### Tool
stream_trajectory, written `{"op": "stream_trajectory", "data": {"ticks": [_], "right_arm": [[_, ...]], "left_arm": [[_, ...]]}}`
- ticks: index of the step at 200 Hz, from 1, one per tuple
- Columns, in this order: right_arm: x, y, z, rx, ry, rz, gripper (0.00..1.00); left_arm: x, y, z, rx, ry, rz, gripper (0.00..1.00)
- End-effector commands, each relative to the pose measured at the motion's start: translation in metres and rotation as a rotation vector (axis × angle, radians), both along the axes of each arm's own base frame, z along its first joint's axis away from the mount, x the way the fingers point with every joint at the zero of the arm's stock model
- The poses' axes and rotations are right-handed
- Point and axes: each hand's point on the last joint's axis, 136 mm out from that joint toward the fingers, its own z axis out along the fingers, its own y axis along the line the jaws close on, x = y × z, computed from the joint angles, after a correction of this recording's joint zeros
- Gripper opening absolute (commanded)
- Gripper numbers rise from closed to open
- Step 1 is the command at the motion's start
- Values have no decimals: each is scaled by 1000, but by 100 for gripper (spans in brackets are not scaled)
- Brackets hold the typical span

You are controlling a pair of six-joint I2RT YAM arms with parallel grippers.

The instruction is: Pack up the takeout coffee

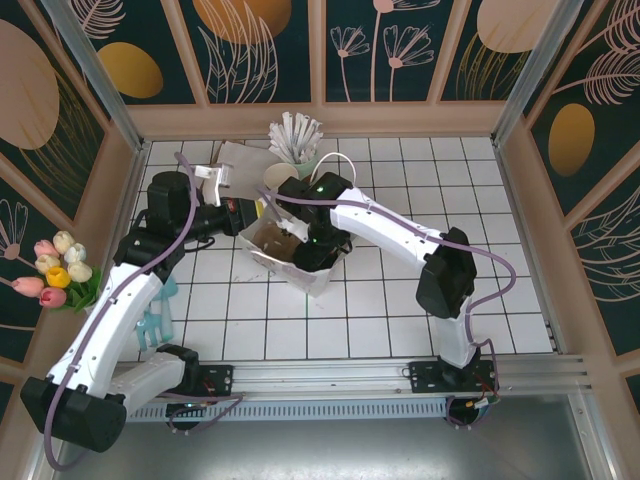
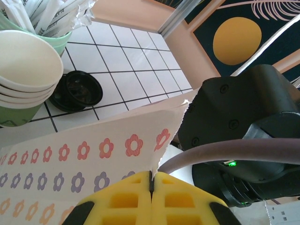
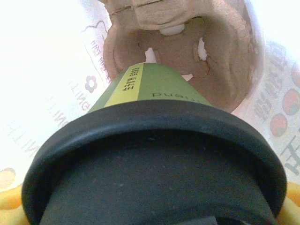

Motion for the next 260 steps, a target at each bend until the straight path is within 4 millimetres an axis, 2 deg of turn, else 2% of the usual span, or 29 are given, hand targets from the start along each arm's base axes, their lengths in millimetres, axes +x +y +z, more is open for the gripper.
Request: {"op": "stream_trajectory", "data": {"ticks": [1,50,148,186,236,260], "right_arm": [[-12,-1,4,8,37,36,36],[-16,-1,2,6,49,50,36],[-13,-2,-10,-28,56,57,36],[-9,-2,-8,-32,37,58,35],[4,1,6,-15,-42,47,33],[9,-1,7,-27,-70,43,33]], "left_arm": [[-5,3,3,-7,2,17,0],[-12,5,-2,-27,30,33,0],[-10,6,-5,-15,23,39,0],[-8,6,-5,-13,20,38,0],[-7,5,-9,-10,29,36,0],[-6,4,-9,-10,31,34,0]]}}
